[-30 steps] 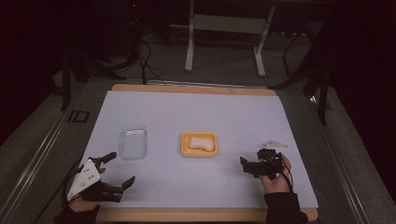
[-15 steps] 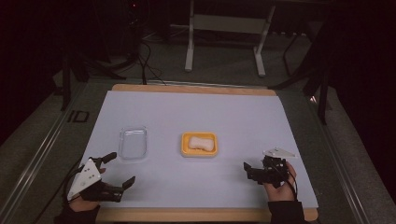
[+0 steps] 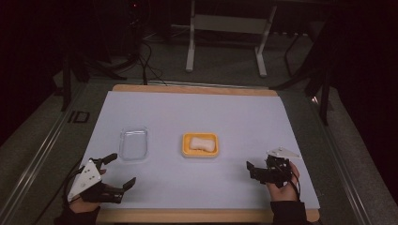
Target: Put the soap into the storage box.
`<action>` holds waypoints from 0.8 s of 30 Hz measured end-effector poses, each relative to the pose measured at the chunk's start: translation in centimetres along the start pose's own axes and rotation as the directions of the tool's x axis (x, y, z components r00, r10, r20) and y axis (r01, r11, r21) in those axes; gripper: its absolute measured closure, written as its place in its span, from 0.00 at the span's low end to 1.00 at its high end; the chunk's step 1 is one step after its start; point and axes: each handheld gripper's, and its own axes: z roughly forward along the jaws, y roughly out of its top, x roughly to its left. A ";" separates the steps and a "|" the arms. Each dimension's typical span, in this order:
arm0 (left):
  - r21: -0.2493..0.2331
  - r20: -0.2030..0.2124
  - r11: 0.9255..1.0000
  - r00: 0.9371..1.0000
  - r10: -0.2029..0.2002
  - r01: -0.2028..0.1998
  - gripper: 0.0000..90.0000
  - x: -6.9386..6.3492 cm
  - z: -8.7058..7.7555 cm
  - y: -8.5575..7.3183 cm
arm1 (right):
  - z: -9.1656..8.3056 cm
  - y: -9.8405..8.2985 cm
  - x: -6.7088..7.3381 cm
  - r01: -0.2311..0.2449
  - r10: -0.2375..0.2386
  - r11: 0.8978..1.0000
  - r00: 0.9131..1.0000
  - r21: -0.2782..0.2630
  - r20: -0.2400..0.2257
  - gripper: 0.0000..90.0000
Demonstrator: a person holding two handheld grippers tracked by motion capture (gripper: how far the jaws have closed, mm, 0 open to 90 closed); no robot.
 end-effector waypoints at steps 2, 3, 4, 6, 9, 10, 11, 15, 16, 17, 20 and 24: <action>0.001 0.002 1.000 1.000 0.001 -0.001 0.01 0.0 0.0 0.0 | 0.0 0.0 0.0 0.003 -0.003 1.000 1.000 -0.011 -0.013 0.12; 0.001 0.001 1.000 1.000 0.002 -0.002 0.01 0.0 0.1 0.0 | 0.0 0.0 0.1 0.005 -0.006 1.000 1.000 -0.011 -0.013 0.12; 0.001 0.002 1.000 1.000 0.000 0.000 0.01 0.0 0.1 0.0 | 0.0 0.0 0.1 0.007 -0.007 1.000 1.000 -0.010 -0.014 0.12; 0.002 0.003 1.000 1.000 -0.002 0.002 0.01 0.0 0.1 0.0 | 0.1 0.0 0.1 0.005 -0.005 1.000 1.000 -0.007 -0.024 0.12; 0.004 -0.001 1.000 1.000 -0.007 0.007 0.01 0.1 0.1 0.0 | 0.3 0.0 0.2 0.008 -0.008 1.000 1.000 0.004 -0.026 0.12; 0.006 -0.002 1.000 1.000 -0.011 0.011 0.01 0.1 0.1 0.0 | 0.3 -0.1 0.2 0.008 -0.008 1.000 1.000 0.002 -0.029 0.12; 0.007 -0.004 1.000 1.000 -0.013 0.013 0.01 0.1 0.1 0.0 | 0.3 0.0 0.2 0.013 -0.013 1.000 1.000 -0.001 -0.027 0.12; 0.008 -0.006 1.000 1.000 -0.015 0.015 0.01 0.1 0.1 0.0 | 0.3 0.0 0.4 0.037 -0.038 0.999 0.999 -0.012 -0.031 0.12; 0.008 -0.006 1.000 1.000 -0.014 0.014 0.01 0.1 0.1 0.0 | 0.4 0.0 0.4 0.044 -0.044 0.999 0.999 -0.009 -0.031 0.12; 0.008 -0.006 1.000 1.000 -0.014 0.014 0.01 0.1 0.1 0.0 | 0.4 0.0 0.4 0.044 -0.044 0.999 0.999 -0.009 -0.031 0.12; 0.011 -0.005 1.000 1.000 -0.013 0.013 0.01 0.1 0.2 0.0 | 0.7 -0.1 0.7 0.063 -0.063 0.998 0.997 0.016 -0.042 0.12; 0.009 -0.005 1.000 1.000 -0.015 0.015 0.01 0.1 0.1 0.0 | 0.9 -0.1 0.8 0.073 -0.072 0.997 0.997 0.023 -0.042 0.12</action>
